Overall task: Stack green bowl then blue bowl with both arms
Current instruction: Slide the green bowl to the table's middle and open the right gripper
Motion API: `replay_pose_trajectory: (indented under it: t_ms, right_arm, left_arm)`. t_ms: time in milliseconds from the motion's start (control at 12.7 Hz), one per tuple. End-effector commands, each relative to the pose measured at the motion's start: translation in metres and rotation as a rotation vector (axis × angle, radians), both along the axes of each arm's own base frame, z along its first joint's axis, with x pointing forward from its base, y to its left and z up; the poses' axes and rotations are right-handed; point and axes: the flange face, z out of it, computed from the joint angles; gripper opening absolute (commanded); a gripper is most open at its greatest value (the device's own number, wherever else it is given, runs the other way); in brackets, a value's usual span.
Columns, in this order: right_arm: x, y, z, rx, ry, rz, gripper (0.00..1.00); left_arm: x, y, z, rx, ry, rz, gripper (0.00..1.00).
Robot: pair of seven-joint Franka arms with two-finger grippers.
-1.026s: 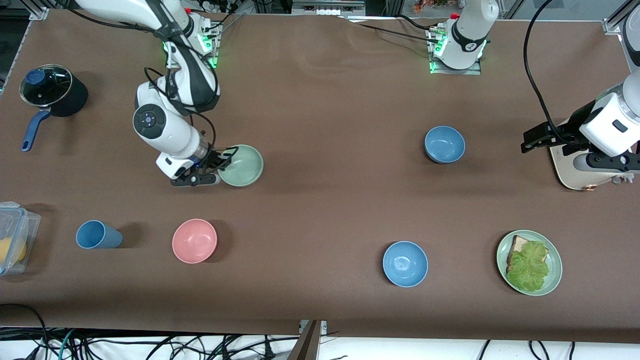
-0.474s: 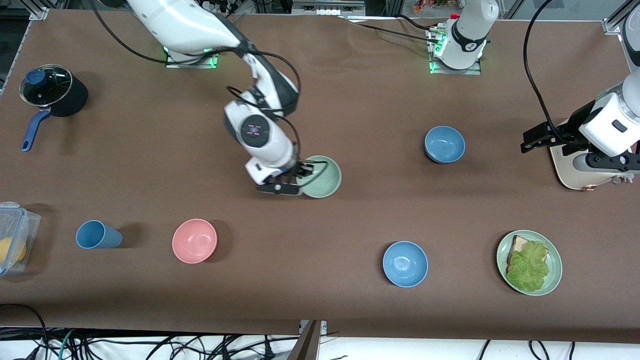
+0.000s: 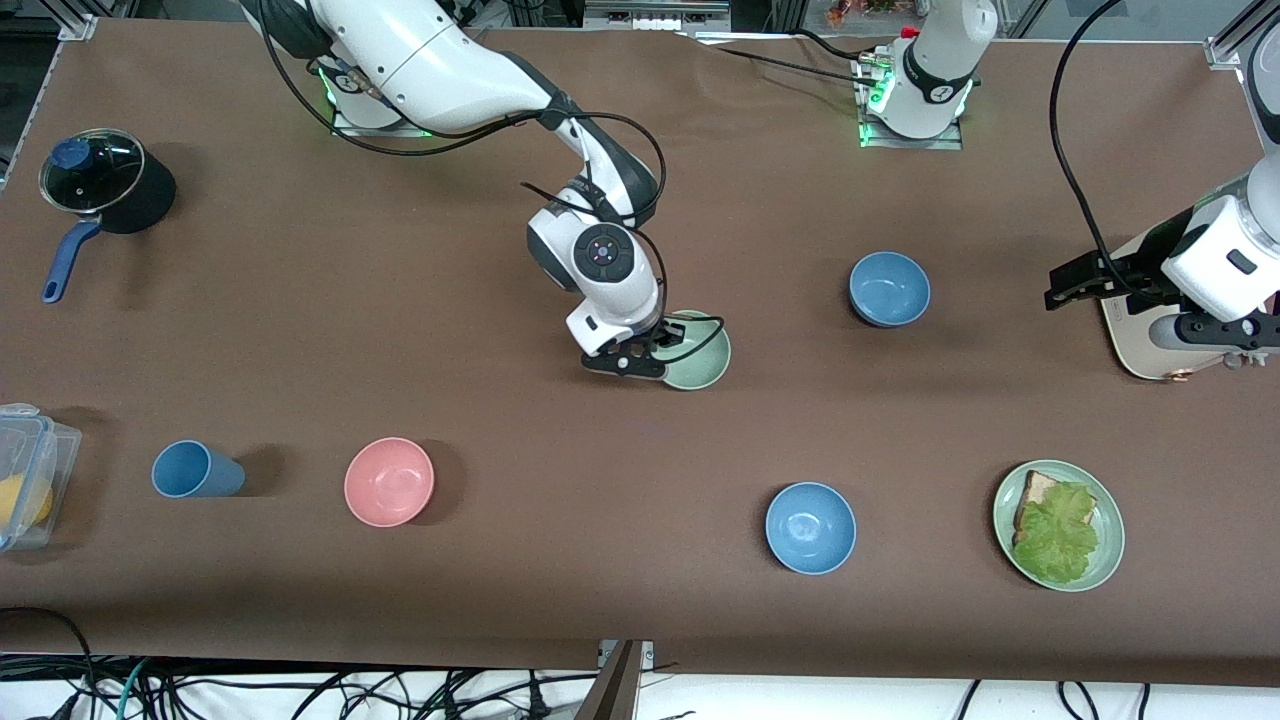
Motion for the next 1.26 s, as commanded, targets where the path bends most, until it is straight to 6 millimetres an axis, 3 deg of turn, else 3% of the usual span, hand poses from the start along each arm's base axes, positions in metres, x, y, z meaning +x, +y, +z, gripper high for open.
replay_pose_trajectory:
  t_ms: [0,158,316,474,632,711,947,1105,1184]
  right_arm:
    - [0.008,-0.003,0.011,-0.04,-0.048,0.007,1.0]
    - [0.033,-0.031,0.045,-0.104,-0.093,0.002,1.0]
    - [0.08,-0.098,0.103,-0.157,-0.129,-0.071,1.0]
    - [0.115,-0.181,0.157,-0.167,-0.085,-0.02,1.0]
    - [0.127,-0.24,0.207,-0.127,-0.055,-0.011,1.0]
    - [0.132,-0.283,0.229,-0.147,-0.033,0.014,1.0]
    - [0.136,-0.397,0.277,-0.149,-0.003,0.144,1.0]
    - [0.134,-0.442,0.296,-0.121,-0.007,0.155,1.0]
    - [0.127,-0.446,0.307,-0.126,0.011,0.157,1.0]
  left_arm:
    - [0.003,-0.002,0.001,0.014,0.01,-0.016,1.0]
    - [0.005,-0.005,-0.003,0.009,0.016,-0.018,1.0]
    - [0.006,-0.009,-0.009,0.008,0.03,-0.026,1.0]
    - [0.008,-0.007,-0.013,0.01,0.036,-0.023,1.0]
    - [0.008,-0.004,-0.021,0.01,0.048,-0.017,1.0]
    - [0.01,0.001,-0.032,0.007,0.06,-0.018,1.0]
    - [-0.002,0.002,-0.085,0.008,0.099,-0.021,1.0]
    - [-0.016,0.004,-0.119,0.008,0.123,-0.019,1.0]
    - [-0.023,0.004,-0.135,0.01,0.118,-0.022,1.0]
